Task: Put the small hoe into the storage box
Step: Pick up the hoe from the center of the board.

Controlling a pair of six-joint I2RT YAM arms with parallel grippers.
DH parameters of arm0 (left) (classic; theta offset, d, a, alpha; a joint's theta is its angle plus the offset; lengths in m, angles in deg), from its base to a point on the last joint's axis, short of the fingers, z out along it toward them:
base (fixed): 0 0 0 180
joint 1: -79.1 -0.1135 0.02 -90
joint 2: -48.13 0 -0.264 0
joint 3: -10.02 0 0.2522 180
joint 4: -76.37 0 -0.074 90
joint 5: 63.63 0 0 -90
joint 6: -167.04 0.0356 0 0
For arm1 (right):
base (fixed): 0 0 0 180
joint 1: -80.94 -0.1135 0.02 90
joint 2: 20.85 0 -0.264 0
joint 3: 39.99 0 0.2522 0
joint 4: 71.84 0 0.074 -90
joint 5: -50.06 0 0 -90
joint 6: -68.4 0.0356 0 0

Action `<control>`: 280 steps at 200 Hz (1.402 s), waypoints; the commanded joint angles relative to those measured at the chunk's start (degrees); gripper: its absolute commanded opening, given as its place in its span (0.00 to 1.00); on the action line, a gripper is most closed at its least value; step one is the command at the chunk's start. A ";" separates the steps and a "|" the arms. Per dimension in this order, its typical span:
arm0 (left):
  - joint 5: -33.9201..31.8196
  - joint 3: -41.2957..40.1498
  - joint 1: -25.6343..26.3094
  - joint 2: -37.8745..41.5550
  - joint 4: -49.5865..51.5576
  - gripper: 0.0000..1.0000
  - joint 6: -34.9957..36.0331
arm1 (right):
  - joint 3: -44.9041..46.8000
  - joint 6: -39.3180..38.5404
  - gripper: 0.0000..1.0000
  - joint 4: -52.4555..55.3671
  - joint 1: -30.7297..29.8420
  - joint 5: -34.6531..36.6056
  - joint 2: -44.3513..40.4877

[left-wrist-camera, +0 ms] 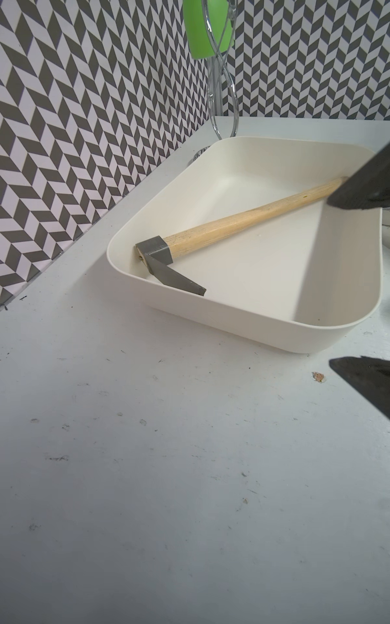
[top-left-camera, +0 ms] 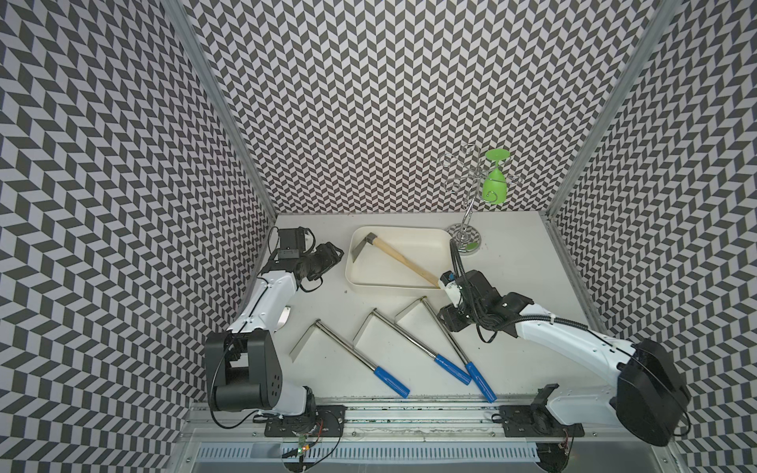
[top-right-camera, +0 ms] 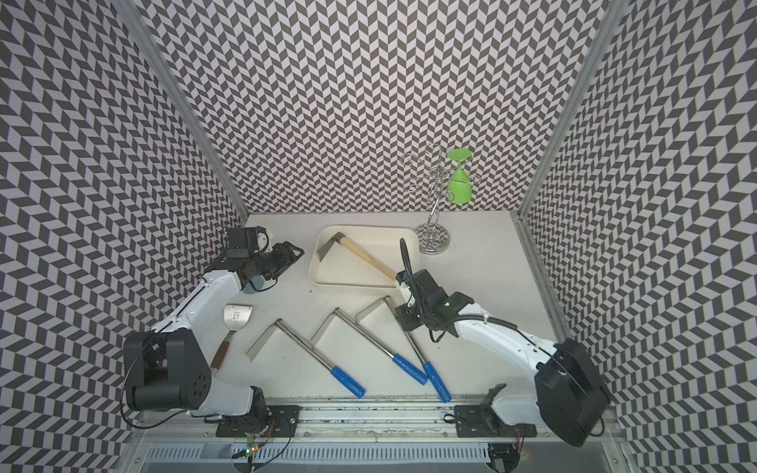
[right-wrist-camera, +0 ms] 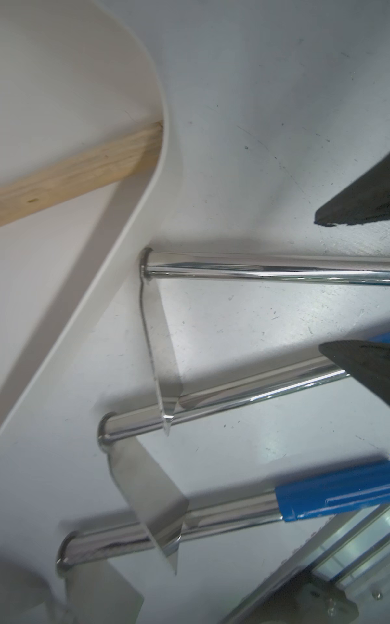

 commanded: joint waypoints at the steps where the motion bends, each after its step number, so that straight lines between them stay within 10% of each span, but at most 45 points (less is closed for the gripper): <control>1: -1.01 -0.02 0.60 1.31 0.90 0.69 -0.69 | 1.56 0.74 0.57 -1.61 -0.44 -1.19 3.08; 113: -2.61 2.53 1.91 0.10 2.54 0.70 -0.01 | -1.86 -1.18 0.51 -0.87 -3.11 3.92 13.62; 193: -3.03 1.94 1.69 0.94 2.35 0.70 -0.06 | -5.24 -1.13 0.16 2.21 -3.39 7.57 19.07; 280: -2.61 2.10 1.59 -0.01 1.15 0.70 -0.10 | -8.71 -3.10 0.03 6.98 -3.47 9.51 10.34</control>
